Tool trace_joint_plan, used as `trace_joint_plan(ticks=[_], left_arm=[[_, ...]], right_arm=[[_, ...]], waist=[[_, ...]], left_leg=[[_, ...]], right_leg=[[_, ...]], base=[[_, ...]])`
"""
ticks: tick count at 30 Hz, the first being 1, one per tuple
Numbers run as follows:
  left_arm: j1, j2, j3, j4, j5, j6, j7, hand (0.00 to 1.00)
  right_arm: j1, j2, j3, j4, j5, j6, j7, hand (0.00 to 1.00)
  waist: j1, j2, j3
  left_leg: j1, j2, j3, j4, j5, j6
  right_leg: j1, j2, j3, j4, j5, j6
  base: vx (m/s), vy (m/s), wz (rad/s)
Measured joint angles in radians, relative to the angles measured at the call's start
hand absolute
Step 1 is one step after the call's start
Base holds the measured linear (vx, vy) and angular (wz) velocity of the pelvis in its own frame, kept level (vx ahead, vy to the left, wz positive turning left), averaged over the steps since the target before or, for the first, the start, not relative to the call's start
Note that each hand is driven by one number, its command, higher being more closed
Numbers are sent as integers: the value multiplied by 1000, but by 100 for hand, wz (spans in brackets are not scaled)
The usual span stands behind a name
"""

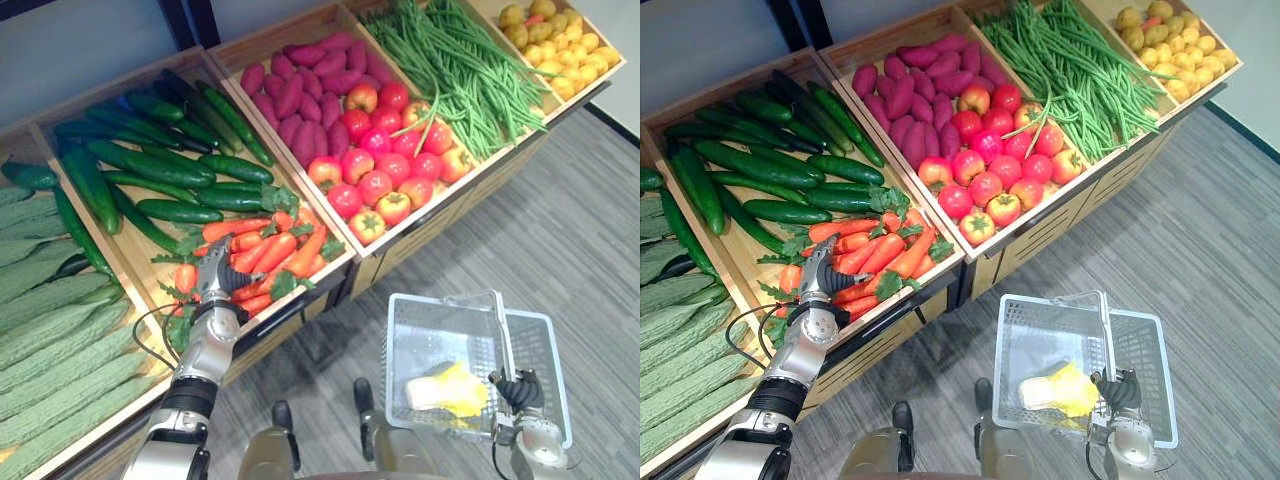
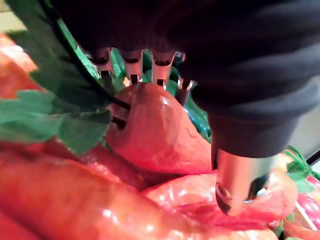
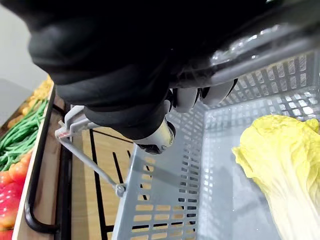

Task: Pick vegetable in the basket

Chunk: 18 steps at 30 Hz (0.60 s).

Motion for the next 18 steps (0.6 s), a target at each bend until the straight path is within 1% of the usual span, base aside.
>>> trace_joint_plan(ticks=[5, 10, 15, 18], left_arm=[[10, -26, -1, 24, -6, -9, 0, 100], [55, -27, 0, 12, -27, -3, -18, 100], [109, -24, 4, -55, -30, 14, -19, 100], [157, -26, 33, -102, -30, 17, -17, 100]], right_arm=[[-4, 0, -1, 0, 1, -2, -12, 100], [-2, 0, -1, 0, 0, -3, -12, 100], [-2, 1, -2, 0, 0, -3, -12, 100], [-1, 2, -3, 0, 0, -3, -11, 100]], waist=[[-2, 1, 11], [-5, 6, 30], [-7, 7, 31], [-10, 9, 32]], left_leg=[[23, -3, -1, -20, 2, 1], [51, -6, 1, -38, 7, -1], [60, -10, 0, -59, 15, 1], [82, -10, 0, -67, 16, 1]], right_leg=[[19, -2, 3, -14, 1, 2], [37, -1, 9, -23, 1, 2], [39, -2, 10, -29, 1, 2], [56, -1, 11, -33, 1, 2]], base=[[3, 0, -1], [18, 3, -3], [0, 0, 0], [0, 0, 0]])
